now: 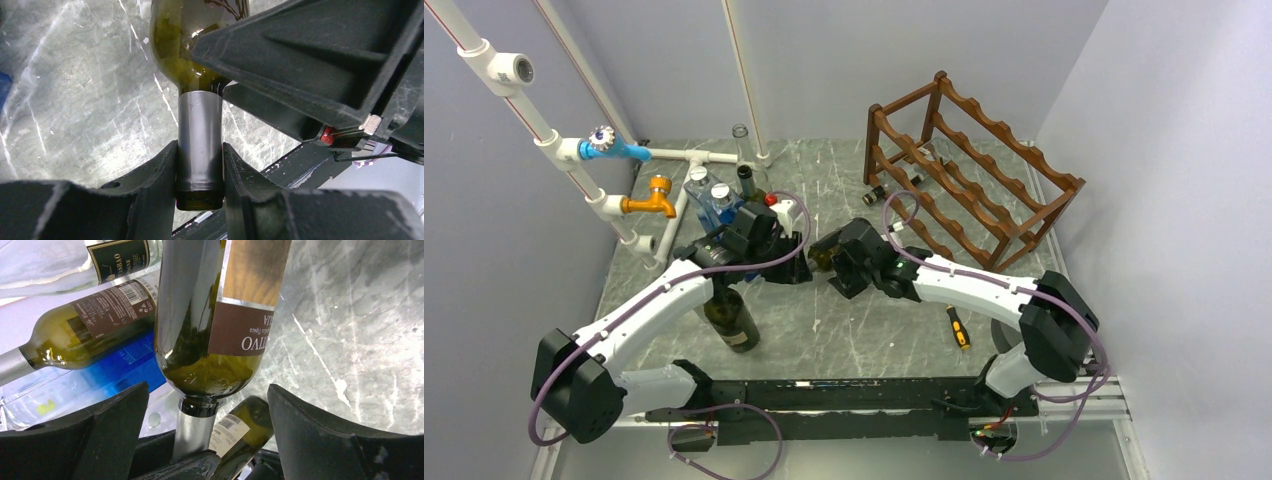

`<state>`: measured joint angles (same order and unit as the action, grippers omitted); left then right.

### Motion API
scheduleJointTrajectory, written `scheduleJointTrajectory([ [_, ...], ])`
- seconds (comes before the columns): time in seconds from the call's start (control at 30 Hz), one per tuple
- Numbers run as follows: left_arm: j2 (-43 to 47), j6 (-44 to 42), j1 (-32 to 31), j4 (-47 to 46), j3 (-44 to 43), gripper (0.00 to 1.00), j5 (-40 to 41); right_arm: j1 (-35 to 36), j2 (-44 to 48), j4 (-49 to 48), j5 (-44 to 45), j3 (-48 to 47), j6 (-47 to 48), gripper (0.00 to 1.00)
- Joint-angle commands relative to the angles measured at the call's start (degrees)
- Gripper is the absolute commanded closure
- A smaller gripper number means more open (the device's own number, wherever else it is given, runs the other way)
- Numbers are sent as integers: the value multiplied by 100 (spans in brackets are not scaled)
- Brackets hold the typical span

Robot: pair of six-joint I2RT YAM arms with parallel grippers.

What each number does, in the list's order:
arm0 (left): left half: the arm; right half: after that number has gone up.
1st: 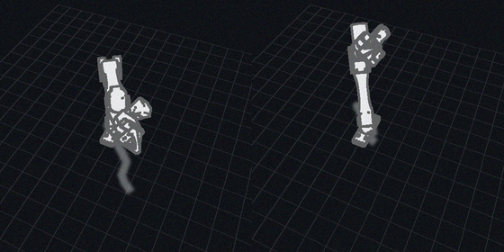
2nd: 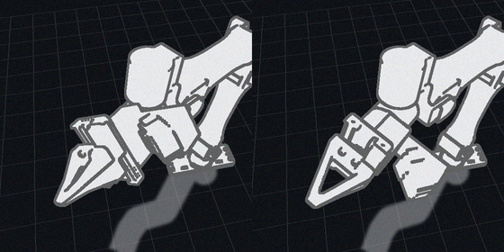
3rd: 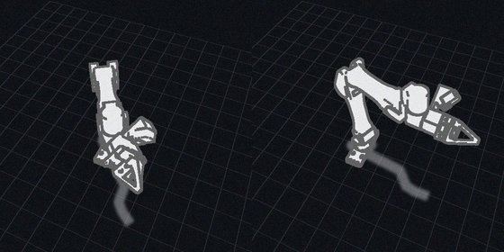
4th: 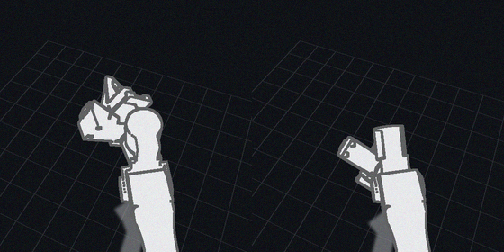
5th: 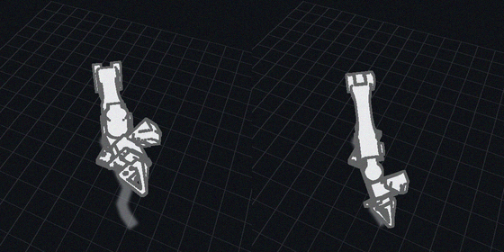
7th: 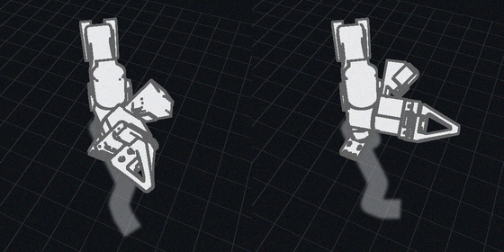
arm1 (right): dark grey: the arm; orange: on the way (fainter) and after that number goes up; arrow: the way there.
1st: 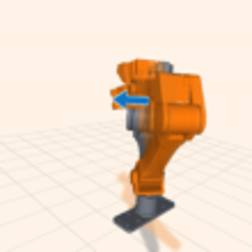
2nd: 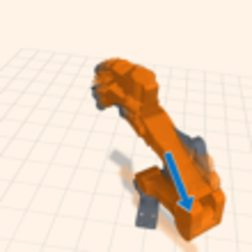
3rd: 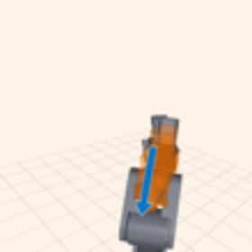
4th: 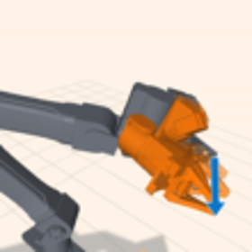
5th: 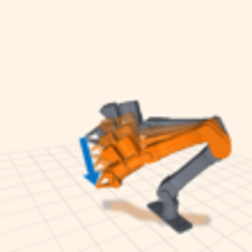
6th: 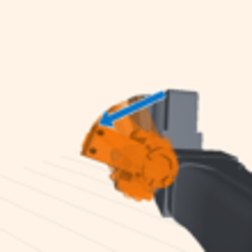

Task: Put the wine bottle on the wine rack
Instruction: Pick up the wine bottle from the center of the board.

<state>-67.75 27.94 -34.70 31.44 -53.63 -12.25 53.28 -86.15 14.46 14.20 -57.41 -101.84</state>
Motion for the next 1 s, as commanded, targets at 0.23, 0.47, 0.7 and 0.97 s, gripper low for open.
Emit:
scheduleJointTrajectory([
  [0.23,29,-419,-21,-554,-67,100,-266,-54,-379,-575,-754,-203,-50,33],
  [0.47,-24,-663,-45,-658,-27,100,-390,-54,-429,-500,-669,-307,1,32],
  [0.7,-167,-777,-159,-531,-108,100,-340,-118,-543,-488,-714,-308,-59,53],
  [0.97,-74,-1011,-314,-268,-204,88,-191,-125,-613,-1011,-850,11,9,94],
])
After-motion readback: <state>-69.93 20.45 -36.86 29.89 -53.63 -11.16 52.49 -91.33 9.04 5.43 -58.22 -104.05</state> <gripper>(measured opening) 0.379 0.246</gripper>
